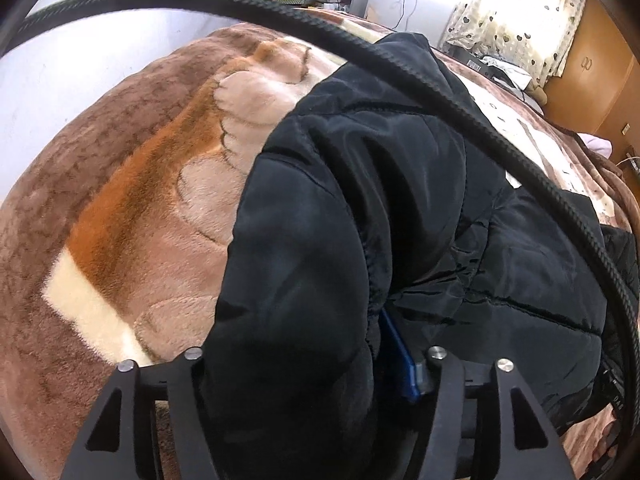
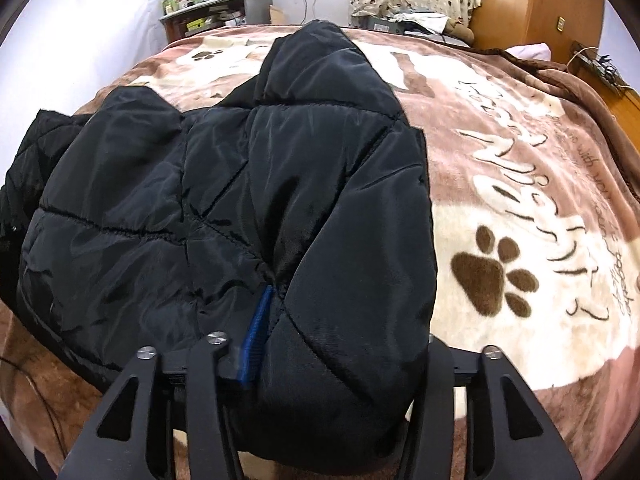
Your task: Fold large clothes
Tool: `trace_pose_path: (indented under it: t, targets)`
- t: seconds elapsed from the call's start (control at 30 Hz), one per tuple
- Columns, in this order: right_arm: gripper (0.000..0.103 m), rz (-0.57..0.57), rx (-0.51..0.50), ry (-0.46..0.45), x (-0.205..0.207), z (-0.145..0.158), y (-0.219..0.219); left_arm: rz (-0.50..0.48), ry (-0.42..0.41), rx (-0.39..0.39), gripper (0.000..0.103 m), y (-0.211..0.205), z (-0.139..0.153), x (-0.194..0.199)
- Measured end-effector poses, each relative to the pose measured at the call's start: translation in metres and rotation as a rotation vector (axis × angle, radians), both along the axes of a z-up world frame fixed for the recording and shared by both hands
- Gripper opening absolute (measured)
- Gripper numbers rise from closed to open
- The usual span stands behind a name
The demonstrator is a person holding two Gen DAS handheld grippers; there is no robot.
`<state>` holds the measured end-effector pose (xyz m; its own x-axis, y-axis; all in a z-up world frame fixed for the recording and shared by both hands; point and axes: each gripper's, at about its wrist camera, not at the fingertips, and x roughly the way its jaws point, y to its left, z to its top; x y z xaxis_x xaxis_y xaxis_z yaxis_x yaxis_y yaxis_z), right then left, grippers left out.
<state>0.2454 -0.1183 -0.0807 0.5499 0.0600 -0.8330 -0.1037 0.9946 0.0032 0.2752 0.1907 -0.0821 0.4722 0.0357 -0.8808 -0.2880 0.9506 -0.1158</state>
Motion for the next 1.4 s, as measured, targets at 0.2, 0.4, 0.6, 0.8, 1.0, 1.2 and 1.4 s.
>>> trace_pose_path:
  t: [0.2,0.4,0.6,0.8,1.0,1.2,1.4]
  targets:
    - [0.078,-0.054,-0.048,-0.072,-0.017,0.017,-0.002,0.02,-0.049,0.046,0.073,0.002,0.018,-0.021]
    - [0.078,-0.063,-0.035,-0.123,-0.038,0.041,-0.002,0.009,-0.071,0.081,0.081,-0.005,0.039,-0.045]
    - [0.078,-0.065,0.0,-0.164,-0.072,0.064,0.005,-0.024,-0.115,0.09,0.081,-0.026,0.067,-0.079]
    - [0.078,-0.057,0.035,-0.169,-0.109,0.074,0.019,-0.06,-0.128,0.14,0.082,-0.051,0.08,-0.119]
    - [0.078,-0.048,0.02,-0.159,-0.146,0.081,0.037,-0.056,-0.158,0.171,0.082,-0.075,0.088,-0.163]
    - [0.078,-0.039,-0.01,-0.176,-0.18,0.087,0.051,-0.087,-0.172,0.18,0.082,-0.106,0.09,-0.197]
    - [0.078,-0.052,-0.012,-0.192,-0.204,0.092,0.05,-0.098,-0.196,0.178,0.082,-0.128,0.097,-0.217]
